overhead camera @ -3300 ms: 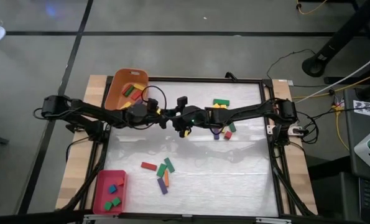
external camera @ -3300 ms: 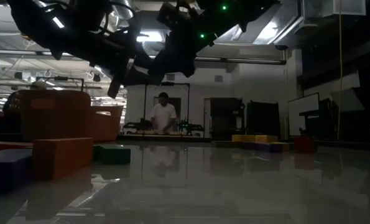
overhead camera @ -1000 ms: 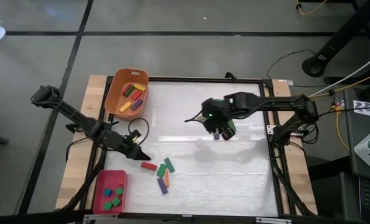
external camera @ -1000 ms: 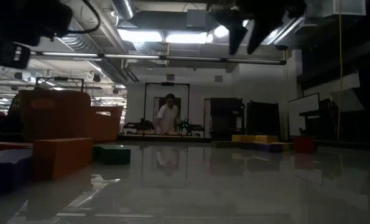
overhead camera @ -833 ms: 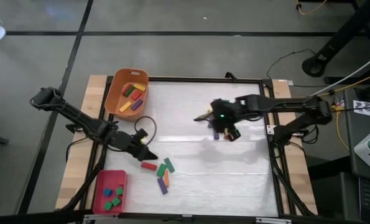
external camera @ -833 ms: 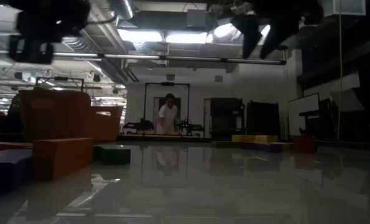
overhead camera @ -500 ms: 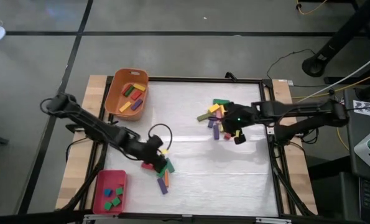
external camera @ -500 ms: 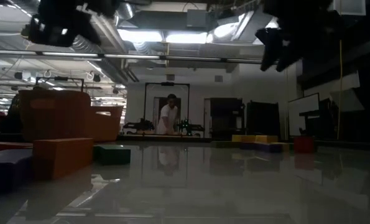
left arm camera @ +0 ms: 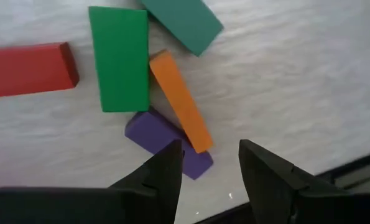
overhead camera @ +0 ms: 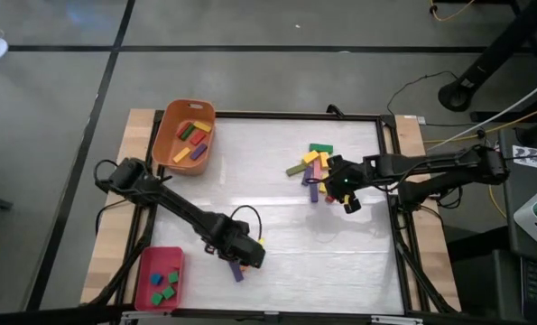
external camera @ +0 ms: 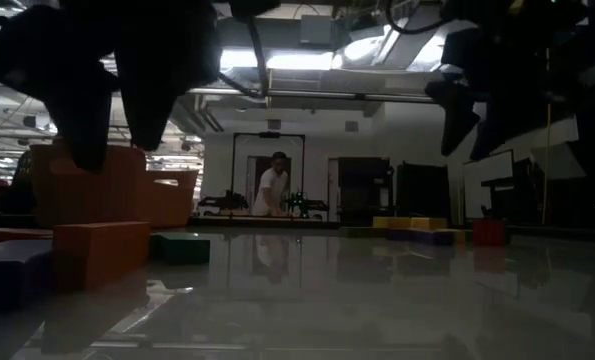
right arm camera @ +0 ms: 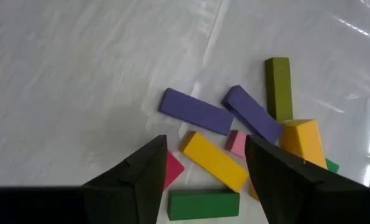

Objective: Sort blocks by size
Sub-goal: Put the big orange block into the orange bin

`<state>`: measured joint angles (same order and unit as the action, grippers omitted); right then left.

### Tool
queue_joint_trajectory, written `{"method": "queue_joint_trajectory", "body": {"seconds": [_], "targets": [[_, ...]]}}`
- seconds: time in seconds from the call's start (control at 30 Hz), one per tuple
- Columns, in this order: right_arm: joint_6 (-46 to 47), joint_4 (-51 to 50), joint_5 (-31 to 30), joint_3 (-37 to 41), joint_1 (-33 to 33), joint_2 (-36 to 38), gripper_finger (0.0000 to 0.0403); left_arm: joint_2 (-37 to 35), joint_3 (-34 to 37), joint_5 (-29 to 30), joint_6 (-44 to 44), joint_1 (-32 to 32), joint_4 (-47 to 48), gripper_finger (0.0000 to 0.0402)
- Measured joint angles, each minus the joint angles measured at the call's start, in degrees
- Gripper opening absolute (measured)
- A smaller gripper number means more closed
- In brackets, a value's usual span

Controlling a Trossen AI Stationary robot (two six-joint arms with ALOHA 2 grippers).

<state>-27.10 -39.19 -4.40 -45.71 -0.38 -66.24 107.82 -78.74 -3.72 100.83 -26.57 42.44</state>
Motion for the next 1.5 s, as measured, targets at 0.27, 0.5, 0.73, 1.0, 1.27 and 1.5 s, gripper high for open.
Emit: {"method": "queue_joint_trajectory", "body": {"seconds": [0.27,0.5,0.73,1.0,1.27,1.5], "targets": [[-1.82,2.54,-0.23,1.89,0.00,0.00,0.0214,0.77,0.00,1.31,3.41,0.00,0.35,0.0144],[-3.51,3.02,-1.60,2.00,0.02,0.00,0.0214,0.77,1.41,1.58,5.82,-0.02,0.24,0.0144],[-4.73,3.29,-1.60,2.03,0.02,0.00,0.0214,0.89,2.60,2.04,6.14,-0.04,-1.54,0.0144],[-4.88,3.79,-1.60,2.03,0.02,0.00,0.0214,3.41,2.60,2.34,6.09,-0.04,-4.29,0.0144],[-4.91,4.21,-1.60,2.05,0.02,0.00,0.0214,5.29,2.64,2.39,5.30,0.08,-6.12,0.0144],[-4.93,4.44,-1.60,2.05,0.02,0.00,0.0214,5.27,2.64,2.20,3.94,0.42,-5.45,0.0133]]}}
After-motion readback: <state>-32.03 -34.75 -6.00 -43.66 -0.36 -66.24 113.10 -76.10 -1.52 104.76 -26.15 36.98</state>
